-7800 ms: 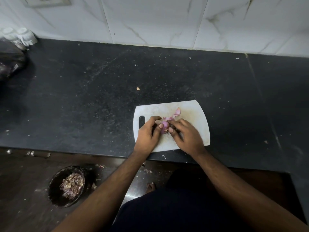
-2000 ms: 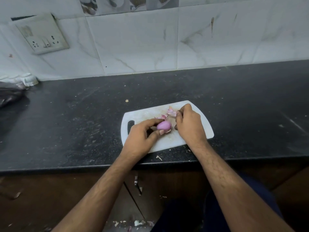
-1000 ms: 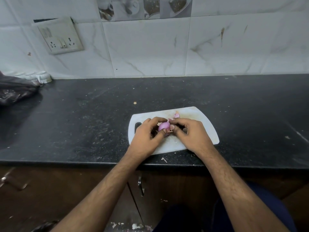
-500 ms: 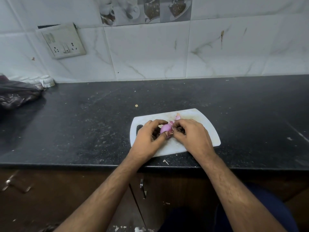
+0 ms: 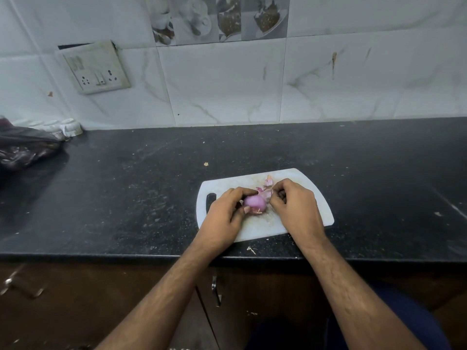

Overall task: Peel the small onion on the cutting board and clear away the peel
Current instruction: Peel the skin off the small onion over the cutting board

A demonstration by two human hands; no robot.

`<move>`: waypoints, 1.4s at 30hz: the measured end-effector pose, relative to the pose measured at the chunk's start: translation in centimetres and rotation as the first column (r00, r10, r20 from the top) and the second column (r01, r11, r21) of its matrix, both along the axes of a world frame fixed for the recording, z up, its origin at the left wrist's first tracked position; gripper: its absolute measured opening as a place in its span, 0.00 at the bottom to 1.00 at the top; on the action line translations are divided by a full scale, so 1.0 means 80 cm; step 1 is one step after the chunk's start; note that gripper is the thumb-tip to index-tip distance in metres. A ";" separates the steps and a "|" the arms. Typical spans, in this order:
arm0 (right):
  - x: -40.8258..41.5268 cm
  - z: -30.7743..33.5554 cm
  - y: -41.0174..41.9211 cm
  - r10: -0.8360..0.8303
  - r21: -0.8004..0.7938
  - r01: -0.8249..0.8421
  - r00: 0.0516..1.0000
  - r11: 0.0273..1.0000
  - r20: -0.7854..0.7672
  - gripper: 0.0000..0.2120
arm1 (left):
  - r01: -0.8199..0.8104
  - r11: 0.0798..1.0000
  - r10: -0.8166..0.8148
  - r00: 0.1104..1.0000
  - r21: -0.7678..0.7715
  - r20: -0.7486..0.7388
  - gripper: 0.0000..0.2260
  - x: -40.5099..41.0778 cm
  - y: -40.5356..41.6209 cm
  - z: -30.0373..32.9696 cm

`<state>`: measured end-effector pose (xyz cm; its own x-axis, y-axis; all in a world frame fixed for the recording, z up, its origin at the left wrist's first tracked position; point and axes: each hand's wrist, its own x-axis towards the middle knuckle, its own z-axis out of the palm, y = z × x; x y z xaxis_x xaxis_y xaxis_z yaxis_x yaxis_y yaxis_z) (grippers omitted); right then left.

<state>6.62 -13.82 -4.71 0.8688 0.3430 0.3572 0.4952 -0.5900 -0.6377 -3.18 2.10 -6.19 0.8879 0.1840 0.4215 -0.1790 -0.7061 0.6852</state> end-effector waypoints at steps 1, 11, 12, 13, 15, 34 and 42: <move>0.000 0.000 0.001 -0.012 0.001 0.012 1.000 1.000 -0.001 0.04 | 0.010 1.000 -0.010 1.000 -0.013 -0.003 0.14 0.000 -0.001 0.001; 0.011 -0.009 -0.005 -0.064 0.072 0.065 0.998 0.995 -0.020 0.09 | 0.036 0.991 -0.045 0.997 -0.126 -0.065 0.13 -0.007 -0.007 0.008; 0.011 -0.010 -0.004 -0.019 0.051 0.019 1.000 0.999 0.005 0.14 | 0.030 0.991 -0.039 0.997 -0.133 -0.063 0.13 -0.007 -0.007 0.008; 0.011 -0.010 -0.004 0.032 0.037 -0.033 0.999 0.999 0.020 0.19 | 0.023 0.991 -0.032 0.997 -0.135 -0.063 0.12 -0.005 -0.008 0.008; 0.007 -0.008 -0.004 0.125 0.063 -0.127 0.991 0.990 0.040 0.23 | -0.002 0.991 -0.007 0.998 -0.130 -0.067 0.10 -0.003 -0.009 0.007; 0.000 -0.005 -0.006 0.332 0.064 -0.331 0.943 0.941 0.006 0.15 | -0.089 0.985 0.081 0.995 -0.149 -0.063 0.06 -0.003 -0.005 0.010; 0.001 -0.007 -0.006 0.329 0.063 -0.329 0.944 0.942 0.010 0.14 | -0.046 0.989 0.036 0.997 -0.137 -0.075 0.08 0.004 -0.001 0.005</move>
<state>6.69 -14.30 -5.26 0.7113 0.5869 0.3869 0.6546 -0.3525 -0.6687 -2.84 2.04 -5.82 0.9056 0.2730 0.3246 -0.0984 -0.6091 0.7870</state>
